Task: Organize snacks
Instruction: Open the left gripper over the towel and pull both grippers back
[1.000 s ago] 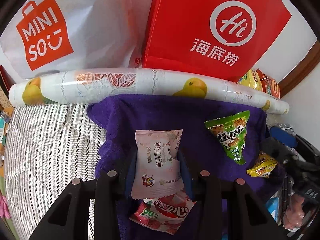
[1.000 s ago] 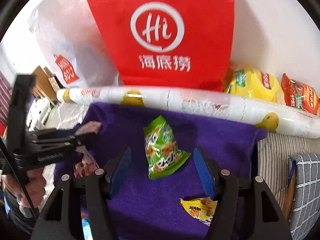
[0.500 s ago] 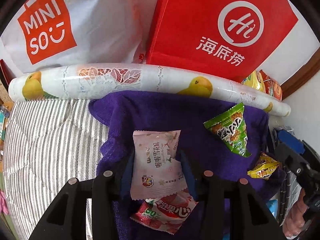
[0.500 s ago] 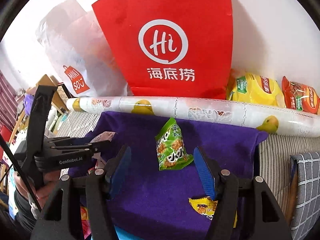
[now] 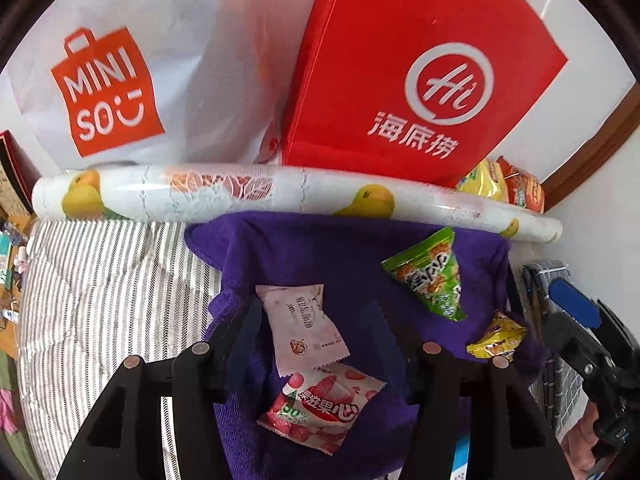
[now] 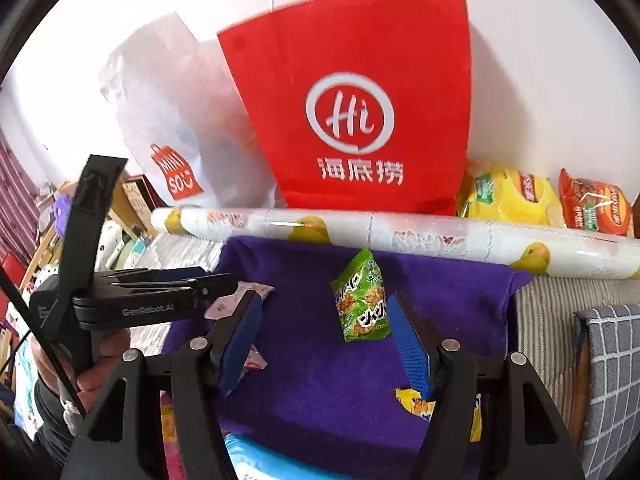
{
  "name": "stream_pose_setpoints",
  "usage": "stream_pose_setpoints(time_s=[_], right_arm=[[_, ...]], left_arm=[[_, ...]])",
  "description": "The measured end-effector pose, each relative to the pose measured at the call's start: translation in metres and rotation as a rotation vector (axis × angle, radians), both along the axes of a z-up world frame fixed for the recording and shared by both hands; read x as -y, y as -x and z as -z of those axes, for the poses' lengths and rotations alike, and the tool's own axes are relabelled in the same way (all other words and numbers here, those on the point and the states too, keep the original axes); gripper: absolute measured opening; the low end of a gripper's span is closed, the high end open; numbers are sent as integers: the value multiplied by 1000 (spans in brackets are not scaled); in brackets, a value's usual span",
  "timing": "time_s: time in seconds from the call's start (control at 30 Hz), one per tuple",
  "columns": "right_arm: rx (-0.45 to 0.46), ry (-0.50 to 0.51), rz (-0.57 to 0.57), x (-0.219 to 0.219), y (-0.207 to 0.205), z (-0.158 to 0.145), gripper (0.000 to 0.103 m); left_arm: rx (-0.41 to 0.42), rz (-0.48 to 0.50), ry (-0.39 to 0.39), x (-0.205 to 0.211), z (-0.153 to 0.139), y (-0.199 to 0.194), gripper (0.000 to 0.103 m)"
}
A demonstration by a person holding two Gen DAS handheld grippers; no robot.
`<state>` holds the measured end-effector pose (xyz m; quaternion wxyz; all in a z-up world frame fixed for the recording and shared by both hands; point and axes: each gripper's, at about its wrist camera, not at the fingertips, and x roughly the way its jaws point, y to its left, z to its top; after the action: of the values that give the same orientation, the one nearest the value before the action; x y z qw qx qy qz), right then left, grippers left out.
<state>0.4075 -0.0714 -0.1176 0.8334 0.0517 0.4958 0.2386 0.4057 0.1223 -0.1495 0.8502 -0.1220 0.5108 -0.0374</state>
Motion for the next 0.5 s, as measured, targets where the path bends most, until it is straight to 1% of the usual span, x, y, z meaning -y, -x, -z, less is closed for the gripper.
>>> stream_pose_setpoints(time_s=[0.07, 0.2, 0.3, 0.33, 0.4, 0.5], right_arm=[[11, -10, 18, 5, 9, -8, 65], [30, 19, 63, 18, 32, -25, 71], [46, 36, 102, 30, 52, -37, 77], [50, 43, 112, 35, 59, -41, 78], [55, 65, 135, 42, 74, -48, 81], [77, 124, 170, 49, 98, -59, 85]], left_arm=[[19, 8, 2, 2, -8, 3, 55], [71, 29, -13, 6, -30, 14, 55], [104, 43, -9, 9, -48, 22, 55], [116, 46, -8, 11, -55, 27, 55], [137, 51, 1, 13, -68, 38, 55], [143, 63, 21, 15, -78, 59, 55]])
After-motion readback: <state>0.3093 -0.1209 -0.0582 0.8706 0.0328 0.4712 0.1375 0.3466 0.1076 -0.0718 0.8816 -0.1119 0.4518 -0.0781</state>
